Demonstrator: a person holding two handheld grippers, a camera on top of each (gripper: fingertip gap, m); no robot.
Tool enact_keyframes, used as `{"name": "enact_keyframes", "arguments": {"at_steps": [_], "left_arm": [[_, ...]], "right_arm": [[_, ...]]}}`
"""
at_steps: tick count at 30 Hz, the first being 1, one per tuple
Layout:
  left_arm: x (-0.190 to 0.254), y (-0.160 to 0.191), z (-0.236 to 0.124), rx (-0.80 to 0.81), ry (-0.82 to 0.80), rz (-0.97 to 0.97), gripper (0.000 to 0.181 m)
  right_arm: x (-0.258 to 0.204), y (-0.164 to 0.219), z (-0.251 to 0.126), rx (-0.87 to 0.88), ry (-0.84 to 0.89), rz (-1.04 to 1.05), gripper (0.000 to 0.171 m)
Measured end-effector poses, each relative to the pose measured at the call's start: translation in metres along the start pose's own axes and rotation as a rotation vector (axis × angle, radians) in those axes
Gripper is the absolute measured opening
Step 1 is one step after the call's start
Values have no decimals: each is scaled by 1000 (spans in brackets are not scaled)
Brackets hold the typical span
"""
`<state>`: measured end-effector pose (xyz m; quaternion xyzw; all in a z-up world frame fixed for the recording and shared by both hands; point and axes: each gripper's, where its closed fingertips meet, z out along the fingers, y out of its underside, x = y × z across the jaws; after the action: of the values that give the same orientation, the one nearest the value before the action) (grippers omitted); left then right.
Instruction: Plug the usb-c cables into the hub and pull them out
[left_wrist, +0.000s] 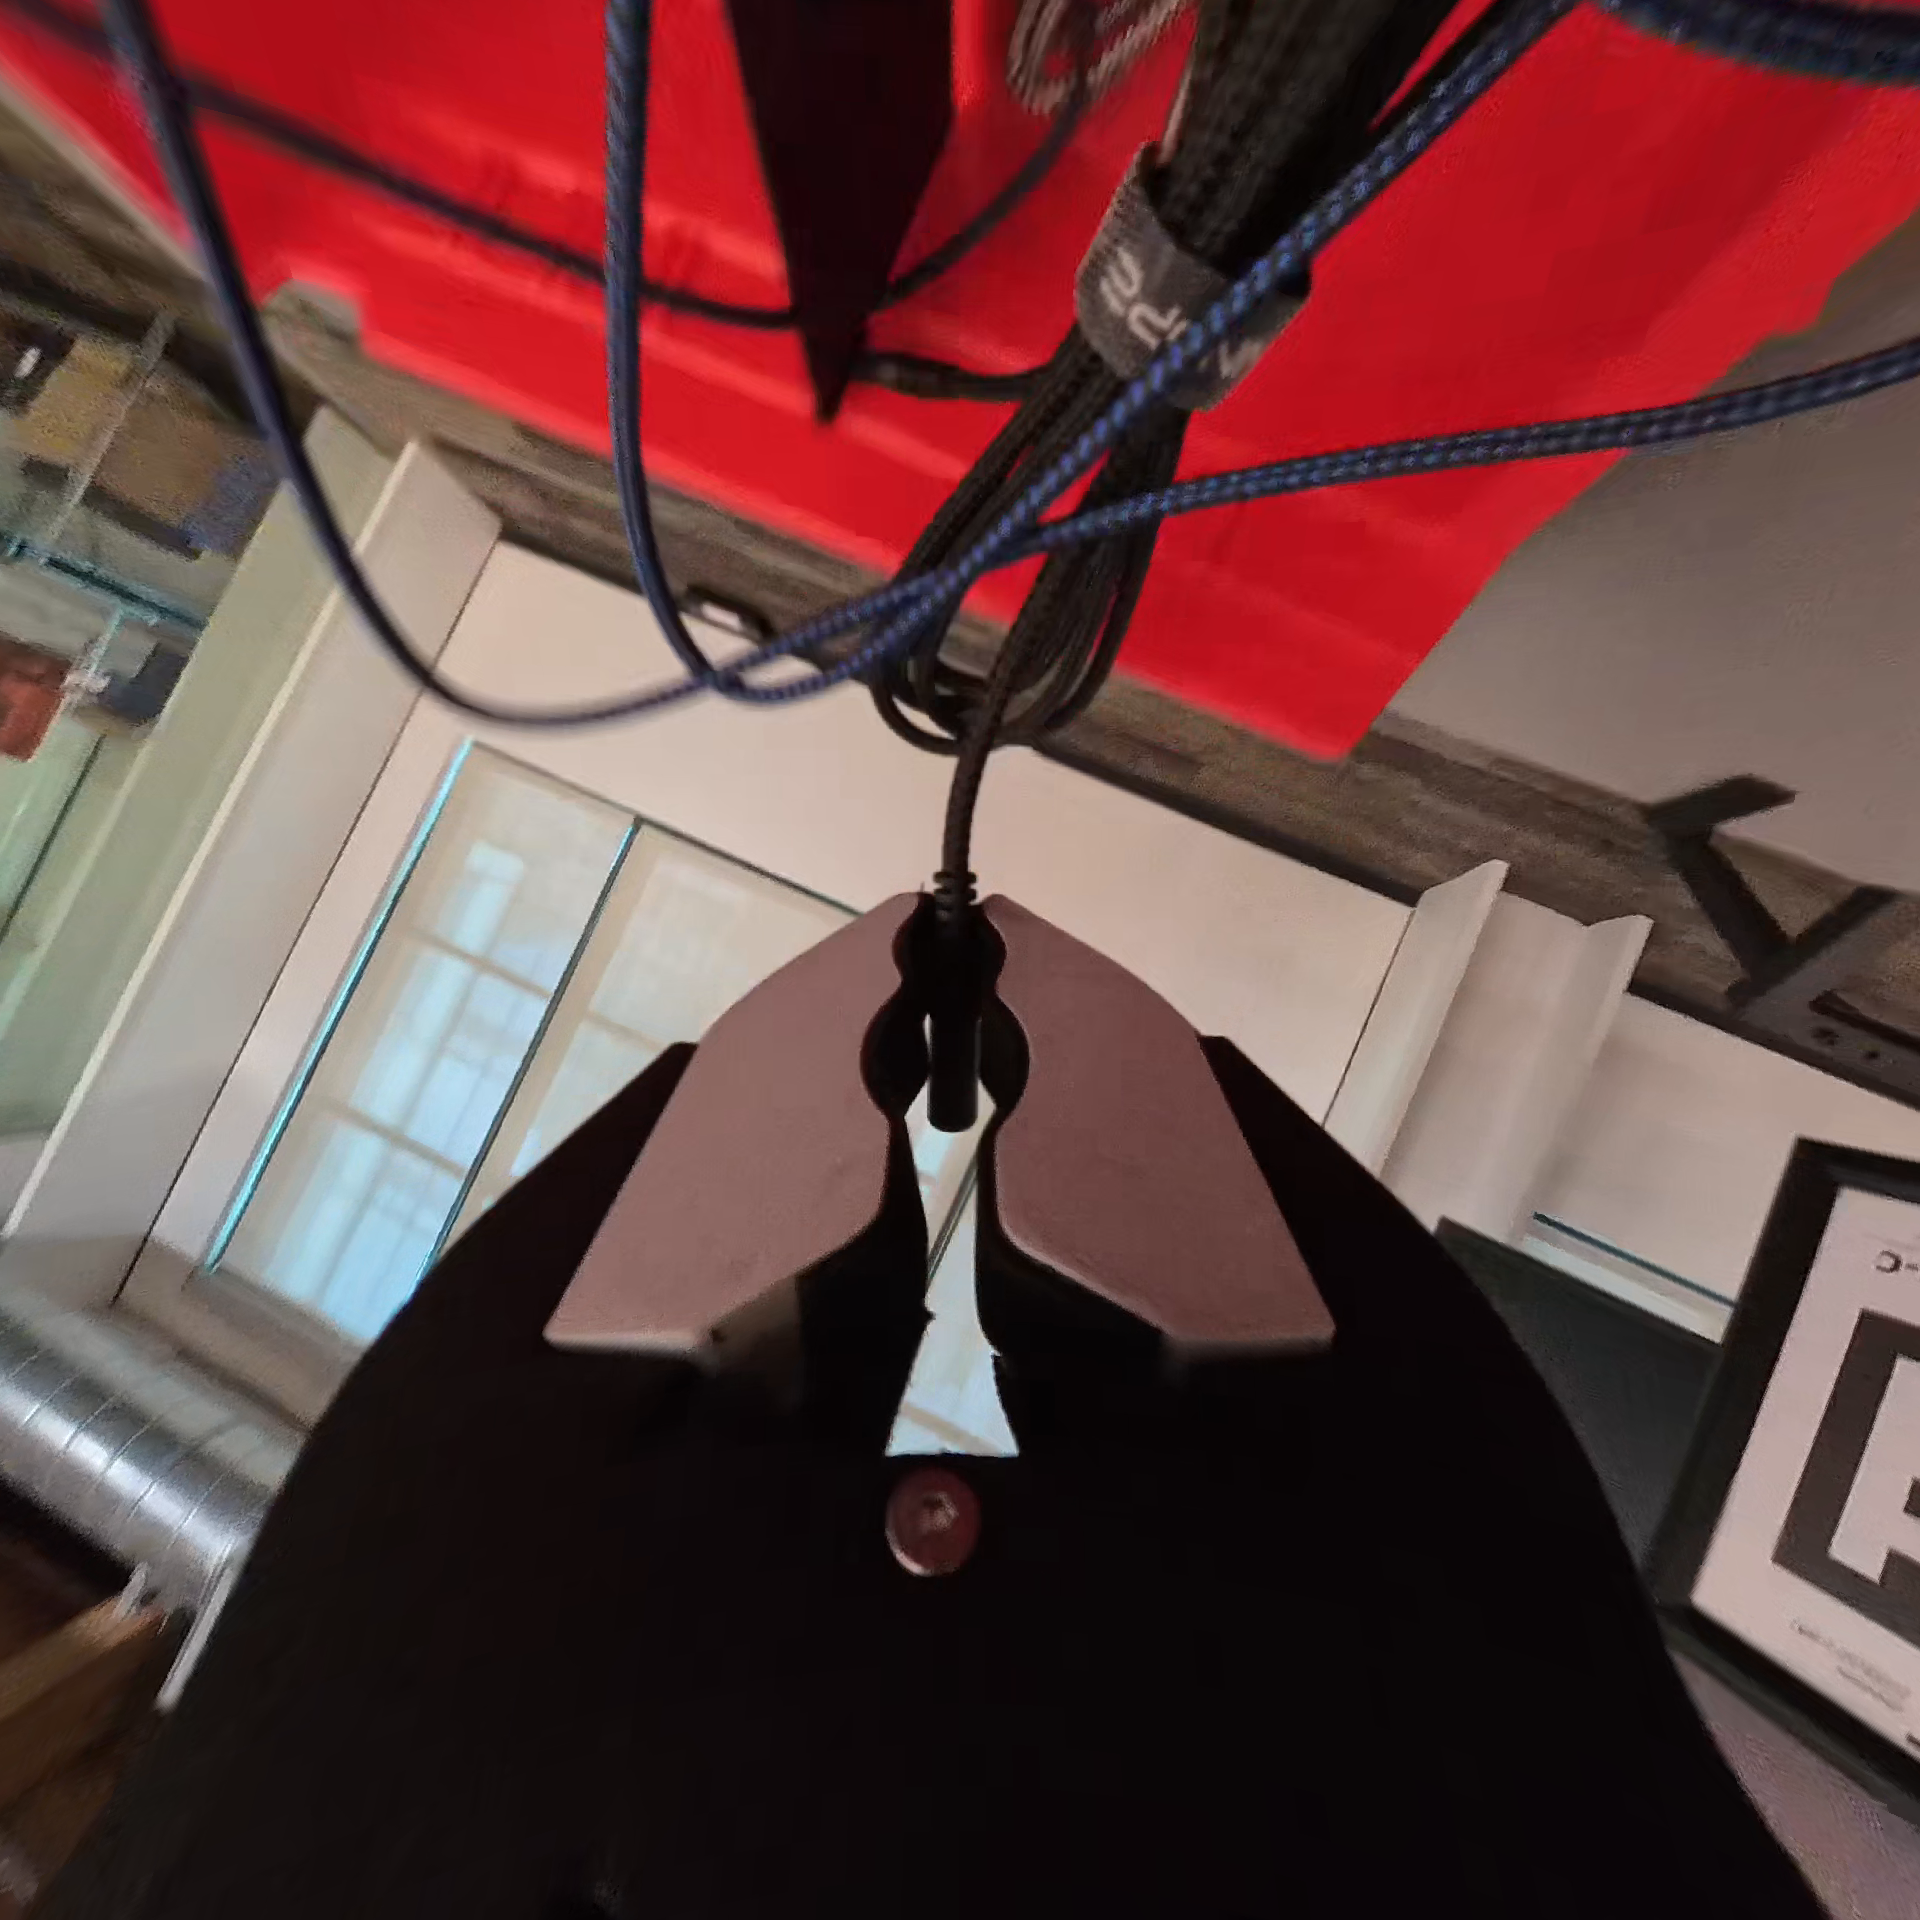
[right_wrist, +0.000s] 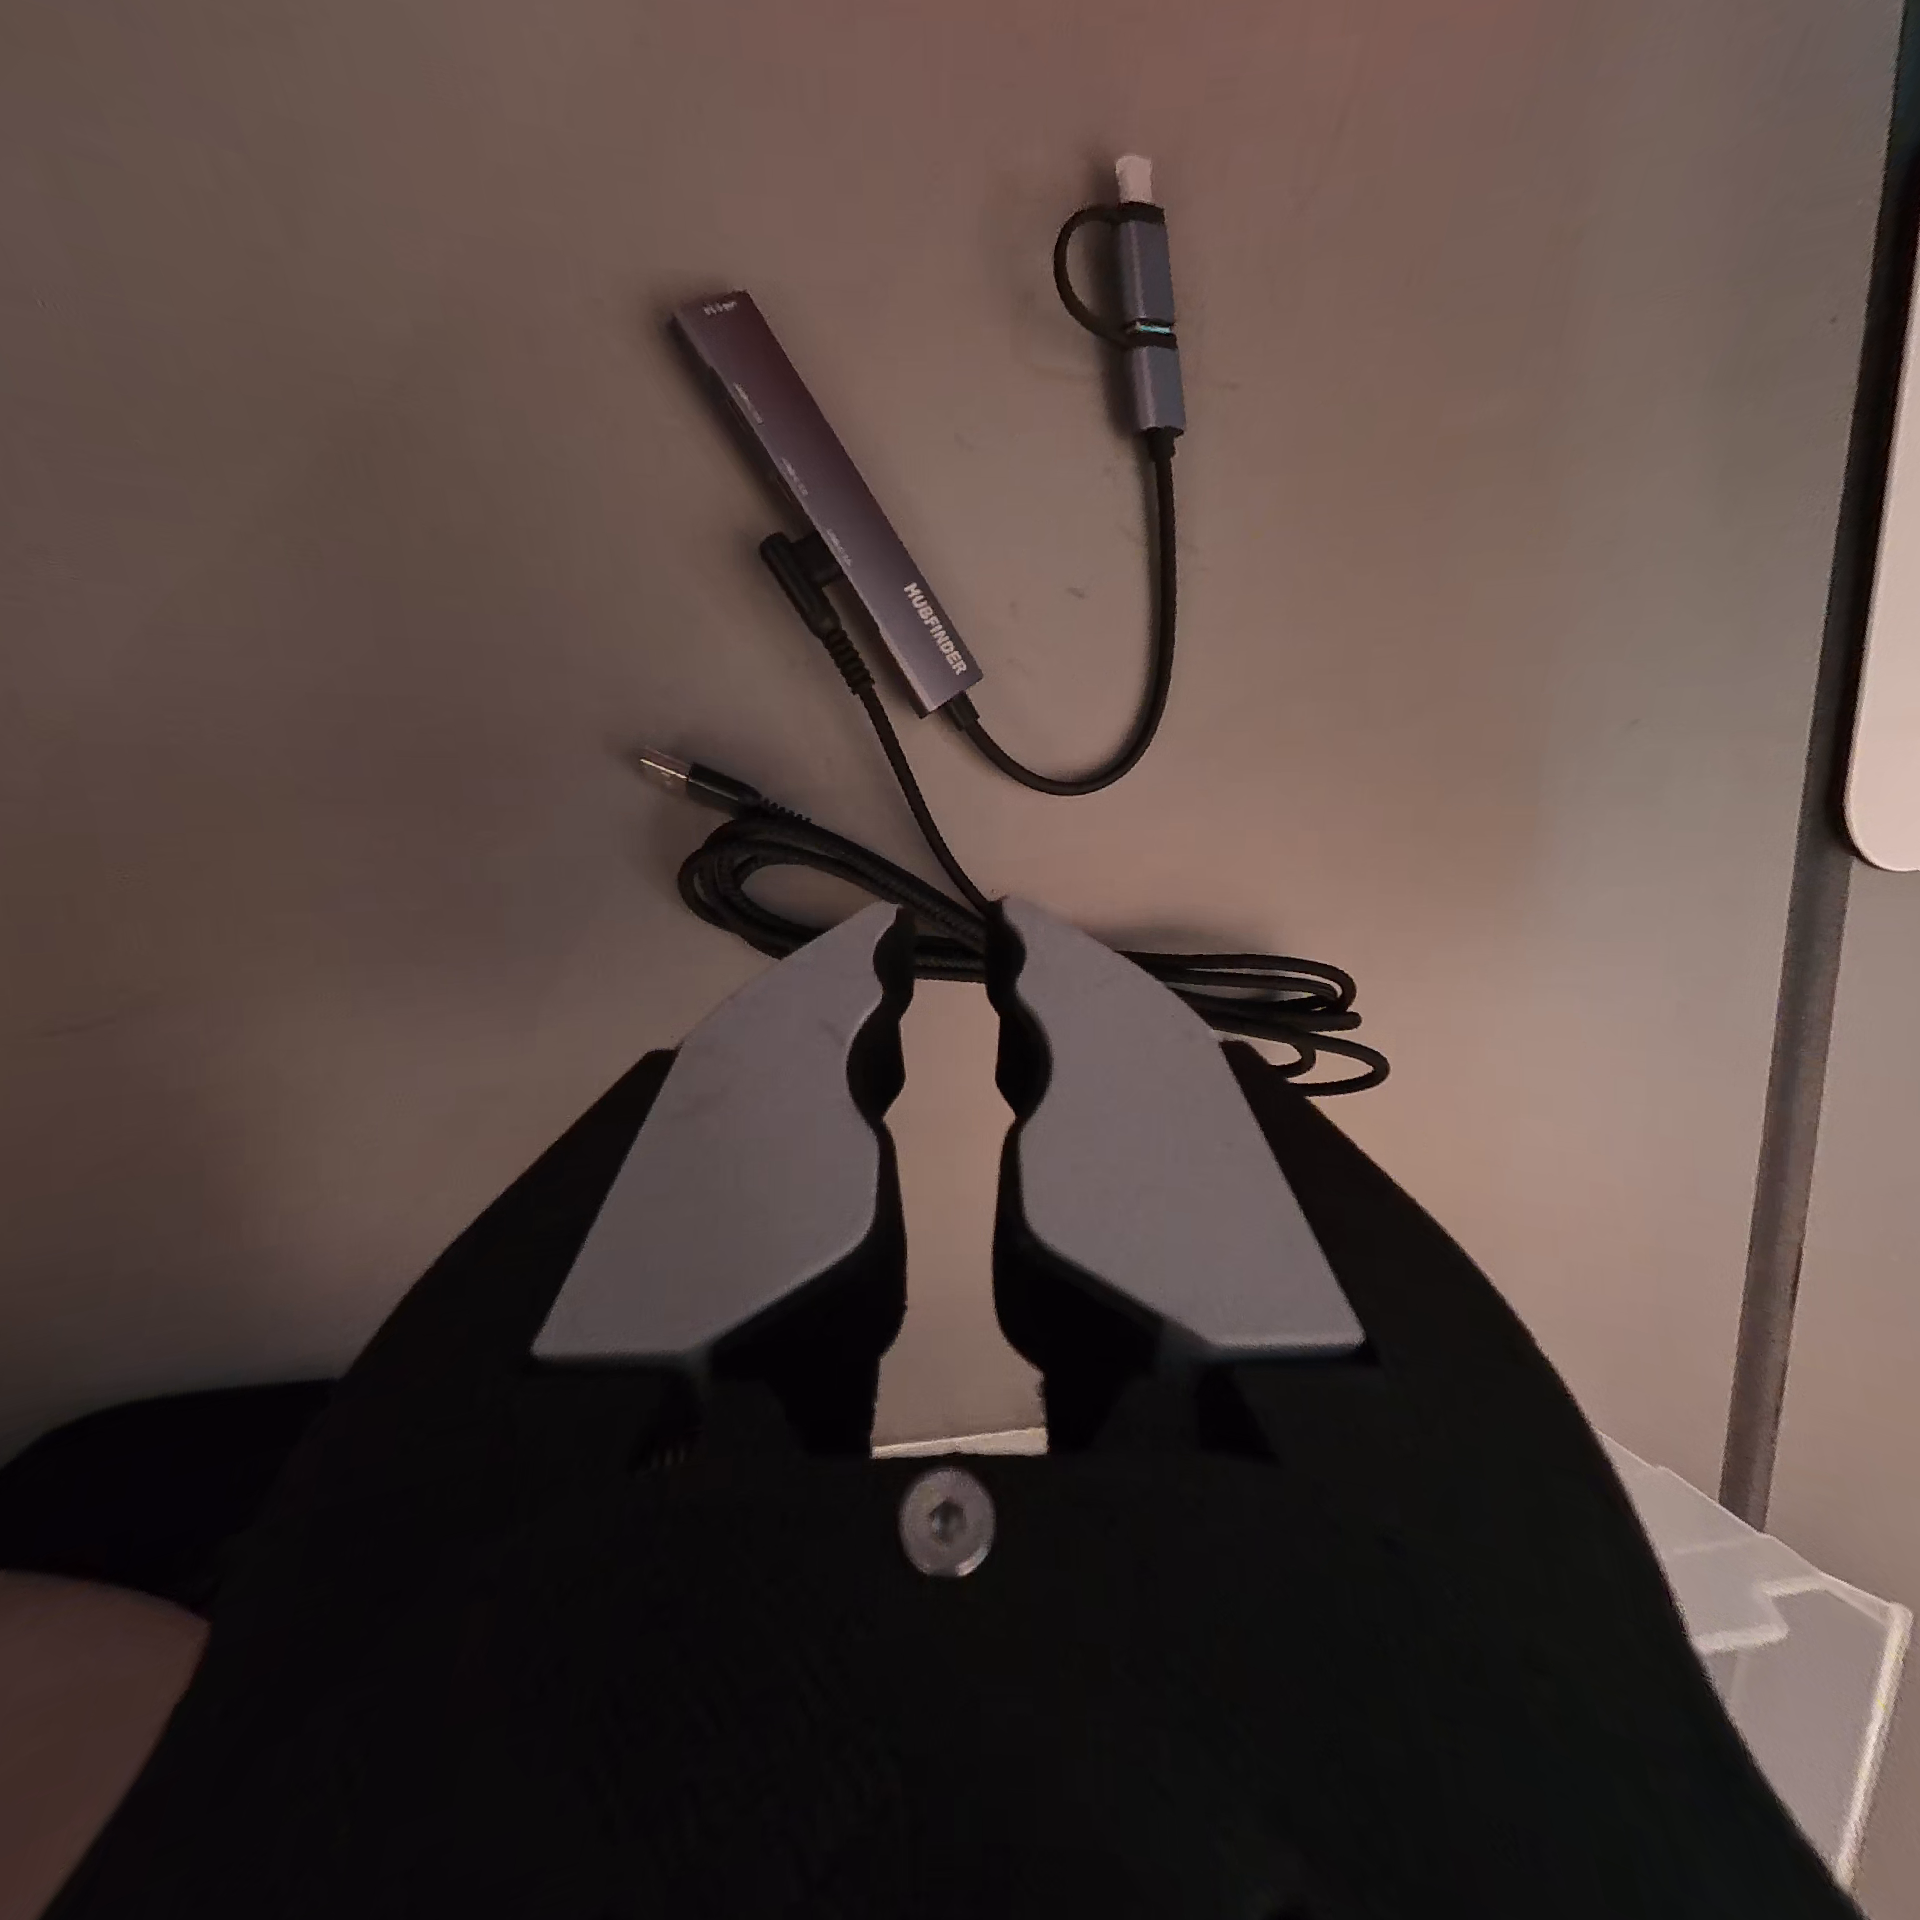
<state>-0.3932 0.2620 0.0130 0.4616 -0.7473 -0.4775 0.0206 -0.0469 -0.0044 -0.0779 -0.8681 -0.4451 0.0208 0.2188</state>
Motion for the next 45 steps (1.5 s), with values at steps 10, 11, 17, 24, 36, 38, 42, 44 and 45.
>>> {"name": "enact_keyframes", "arguments": {"at_steps": [10,11,17,24,36,38,42,44,45], "left_arm": [[-18,95,-89,-159,-42,-70,3],[-17,102,-95,-173,-45,-71,3],[4,142,-115,-292,15,-75,2],[30,154,-122,-338,71,-60,2],[-9,13,-232,242,-232,-72,1],[-5,-27,-248,342,-227,-44,1],[2,-95,-275,515,-171,7,1],[4,-120,-289,604,-144,33,1],[5,-130,-294,638,-123,43,1]], "right_arm": [[-1,-8,-10,39,25,-21,14],[-2,-9,-11,44,25,-25,14],[-5,-18,-15,87,26,-38,15],[-21,-71,-34,346,4,-105,20],[-23,-163,-107,1180,-205,176,69],[-18,-158,-108,1187,-209,196,69],[-36,-157,-137,1296,-219,56,41],[-37,-154,-137,1273,-170,4,39],[-36,-152,-135,1256,-150,-10,39]]}}
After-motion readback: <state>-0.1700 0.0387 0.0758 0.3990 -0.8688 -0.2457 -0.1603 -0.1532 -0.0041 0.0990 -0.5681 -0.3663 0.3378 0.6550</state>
